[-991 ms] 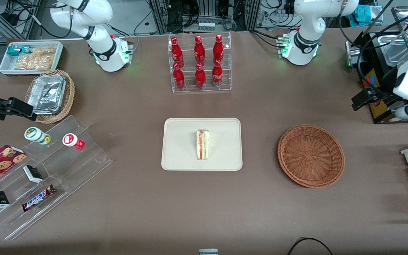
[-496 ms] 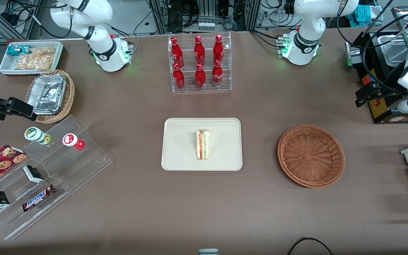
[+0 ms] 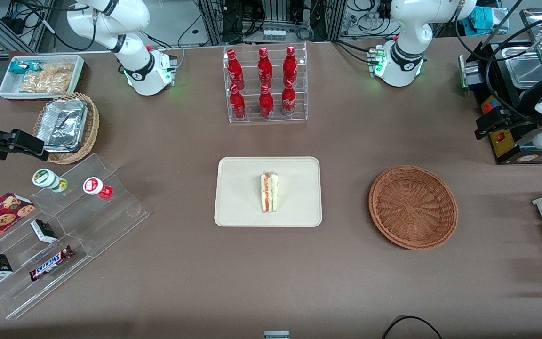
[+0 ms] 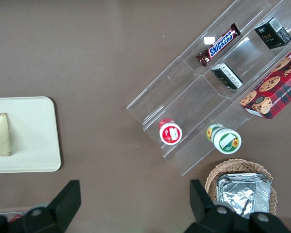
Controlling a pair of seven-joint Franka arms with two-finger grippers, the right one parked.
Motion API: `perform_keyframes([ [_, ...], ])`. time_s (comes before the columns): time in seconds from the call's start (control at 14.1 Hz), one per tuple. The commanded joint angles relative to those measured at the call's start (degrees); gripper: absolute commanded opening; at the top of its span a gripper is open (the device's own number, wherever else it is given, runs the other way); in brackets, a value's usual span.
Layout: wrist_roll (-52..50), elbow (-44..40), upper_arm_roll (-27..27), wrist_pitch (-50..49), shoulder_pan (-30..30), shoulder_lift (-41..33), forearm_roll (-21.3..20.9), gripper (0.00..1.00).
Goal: Place sandwich from basket to tray
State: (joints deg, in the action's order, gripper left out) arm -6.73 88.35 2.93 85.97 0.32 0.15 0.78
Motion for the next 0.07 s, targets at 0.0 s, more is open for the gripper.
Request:
perform_keyframes([
  [0.0, 1.1, -0.2, 0.3, -1.1, 0.6, -0.7, 0.9, 1.0],
])
